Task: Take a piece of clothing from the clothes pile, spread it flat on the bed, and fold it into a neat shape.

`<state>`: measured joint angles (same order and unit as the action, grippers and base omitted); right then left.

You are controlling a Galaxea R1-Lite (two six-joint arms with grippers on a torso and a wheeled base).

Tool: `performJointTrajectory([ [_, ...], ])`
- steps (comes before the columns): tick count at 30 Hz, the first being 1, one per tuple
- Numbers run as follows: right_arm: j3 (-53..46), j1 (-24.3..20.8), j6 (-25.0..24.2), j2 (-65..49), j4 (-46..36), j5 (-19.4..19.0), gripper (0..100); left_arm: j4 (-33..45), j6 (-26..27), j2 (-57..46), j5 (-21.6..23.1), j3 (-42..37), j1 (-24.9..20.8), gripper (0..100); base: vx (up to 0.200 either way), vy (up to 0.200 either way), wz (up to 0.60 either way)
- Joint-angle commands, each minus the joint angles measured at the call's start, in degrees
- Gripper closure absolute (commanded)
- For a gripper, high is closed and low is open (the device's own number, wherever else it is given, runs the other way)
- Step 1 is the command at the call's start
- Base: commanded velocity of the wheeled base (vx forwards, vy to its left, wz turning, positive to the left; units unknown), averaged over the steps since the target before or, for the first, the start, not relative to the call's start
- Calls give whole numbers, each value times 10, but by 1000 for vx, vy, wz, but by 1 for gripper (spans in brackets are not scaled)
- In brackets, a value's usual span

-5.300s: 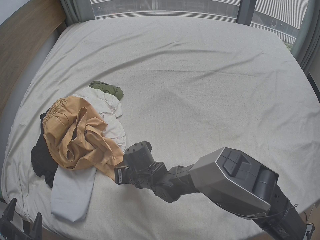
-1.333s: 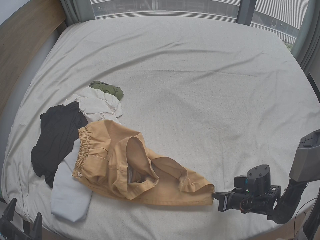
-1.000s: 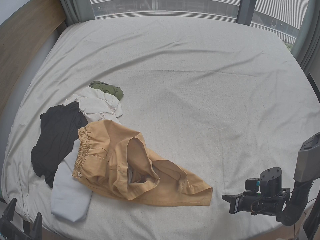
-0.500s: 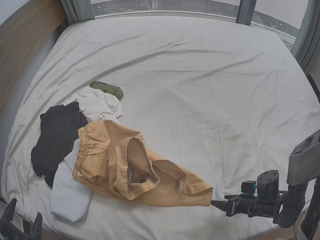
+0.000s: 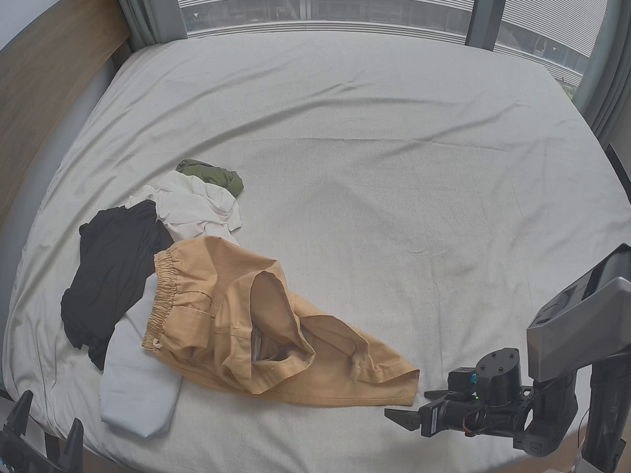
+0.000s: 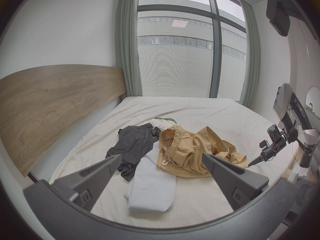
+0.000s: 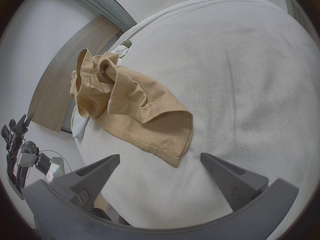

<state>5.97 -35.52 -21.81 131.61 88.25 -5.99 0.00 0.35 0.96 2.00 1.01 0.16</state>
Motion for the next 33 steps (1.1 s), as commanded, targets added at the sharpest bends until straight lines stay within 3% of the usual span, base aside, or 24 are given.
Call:
performJointTrajectory([
  [1, 14, -6, 0, 25, -1, 0, 0, 0, 0, -10, 0, -10, 0, 0, 0, 0, 0],
  [6, 35, -6, -1, 34, -1, 0, 0, 0, 0, -10, 0, -10, 0, 0, 0, 0, 0],
  [7, 40, -7, -1, 40, -1, 1, 100, 0, 0, -10, 0, -10, 0, 0, 0, 0, 0],
  [33, -37, 12, 0, -10, 0, 7, 100, 0, 0, -10, 0, -10, 0, 0, 0, 0, 0],
])
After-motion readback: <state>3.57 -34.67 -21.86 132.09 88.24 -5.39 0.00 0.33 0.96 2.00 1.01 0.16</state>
